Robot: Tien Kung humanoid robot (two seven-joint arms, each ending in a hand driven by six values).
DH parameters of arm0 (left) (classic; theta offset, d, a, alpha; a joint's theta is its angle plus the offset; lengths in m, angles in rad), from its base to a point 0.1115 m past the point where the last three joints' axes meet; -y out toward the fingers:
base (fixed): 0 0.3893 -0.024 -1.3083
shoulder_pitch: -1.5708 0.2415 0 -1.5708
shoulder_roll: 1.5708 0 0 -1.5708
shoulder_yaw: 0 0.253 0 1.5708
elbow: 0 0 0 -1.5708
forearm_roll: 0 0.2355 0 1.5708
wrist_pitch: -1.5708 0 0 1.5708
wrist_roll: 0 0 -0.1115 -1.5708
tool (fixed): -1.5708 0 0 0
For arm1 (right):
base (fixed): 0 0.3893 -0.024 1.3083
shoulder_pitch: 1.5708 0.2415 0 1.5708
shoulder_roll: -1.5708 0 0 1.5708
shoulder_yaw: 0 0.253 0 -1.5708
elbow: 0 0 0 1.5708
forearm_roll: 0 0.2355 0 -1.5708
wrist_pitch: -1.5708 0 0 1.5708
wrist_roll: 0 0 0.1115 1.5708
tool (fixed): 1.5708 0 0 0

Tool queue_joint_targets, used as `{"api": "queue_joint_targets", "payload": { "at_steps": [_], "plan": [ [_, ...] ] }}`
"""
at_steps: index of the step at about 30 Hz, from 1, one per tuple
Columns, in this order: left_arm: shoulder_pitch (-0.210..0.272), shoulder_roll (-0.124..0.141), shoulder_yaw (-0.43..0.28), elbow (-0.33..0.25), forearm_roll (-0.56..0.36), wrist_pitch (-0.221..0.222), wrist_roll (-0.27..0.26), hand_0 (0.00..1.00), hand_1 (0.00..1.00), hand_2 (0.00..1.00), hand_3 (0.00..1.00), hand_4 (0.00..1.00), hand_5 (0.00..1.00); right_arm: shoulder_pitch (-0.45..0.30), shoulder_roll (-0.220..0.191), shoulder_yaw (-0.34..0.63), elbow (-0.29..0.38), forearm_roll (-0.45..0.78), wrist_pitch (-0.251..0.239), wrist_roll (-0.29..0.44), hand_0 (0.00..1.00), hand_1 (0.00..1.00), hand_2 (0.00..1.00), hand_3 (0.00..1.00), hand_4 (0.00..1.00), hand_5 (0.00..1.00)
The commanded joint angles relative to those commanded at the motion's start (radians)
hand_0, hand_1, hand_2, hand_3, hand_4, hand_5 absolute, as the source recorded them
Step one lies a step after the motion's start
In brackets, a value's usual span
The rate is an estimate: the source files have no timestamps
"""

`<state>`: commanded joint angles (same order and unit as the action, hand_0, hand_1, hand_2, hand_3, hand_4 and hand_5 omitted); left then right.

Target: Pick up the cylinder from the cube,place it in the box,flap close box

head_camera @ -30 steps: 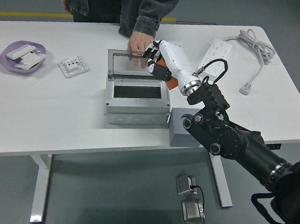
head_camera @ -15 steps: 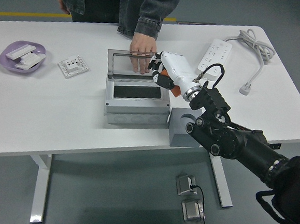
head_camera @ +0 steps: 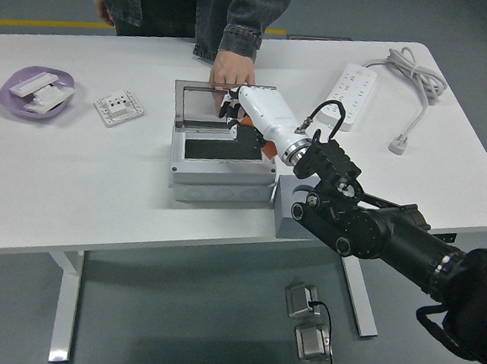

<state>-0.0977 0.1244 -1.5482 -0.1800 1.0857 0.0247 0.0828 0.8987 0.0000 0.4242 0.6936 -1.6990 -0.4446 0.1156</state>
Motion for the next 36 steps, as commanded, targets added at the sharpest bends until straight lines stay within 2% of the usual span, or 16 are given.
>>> {"api": "queue_joint_targets", "payload": {
  "at_steps": [6, 10, 26, 36],
  "plan": [
    [-0.014, 0.005, -0.012, 0.0, 0.027, -0.002, 0.004, 0.702, 0.727, 0.708, 0.787, 0.658, 0.837, 0.023, 0.0, -0.038, 0.02, -0.103, 0.019, -0.026, 0.069, 0.208, 0.393, 0.251, 0.002, 0.002],
    [-0.025, 0.005, -0.023, 0.0, 0.049, -0.002, 0.008, 0.703, 0.727, 0.708, 0.787, 0.657, 0.838, 0.028, 0.0, -0.046, 0.015, -0.129, 0.02, -0.026, 0.078, 0.219, 0.393, 0.255, 0.002, 0.002],
    [-0.059, -0.01, -0.042, 0.0, 0.105, -0.007, 0.019, 0.703, 0.727, 0.71, 0.787, 0.65, 0.838, 0.012, 0.0, -0.037, -0.009, -0.131, 0.005, -0.012, 0.082, 0.227, 0.403, 0.266, 0.002, 0.002],
    [-0.05, -0.012, -0.041, 0.0, 0.108, -0.008, 0.024, 0.703, 0.726, 0.711, 0.787, 0.647, 0.836, 0.003, 0.0, -0.028, -0.028, -0.099, 0.035, -0.027, 0.084, 0.235, 0.41, 0.283, 0.002, 0.002]
  ]
}}
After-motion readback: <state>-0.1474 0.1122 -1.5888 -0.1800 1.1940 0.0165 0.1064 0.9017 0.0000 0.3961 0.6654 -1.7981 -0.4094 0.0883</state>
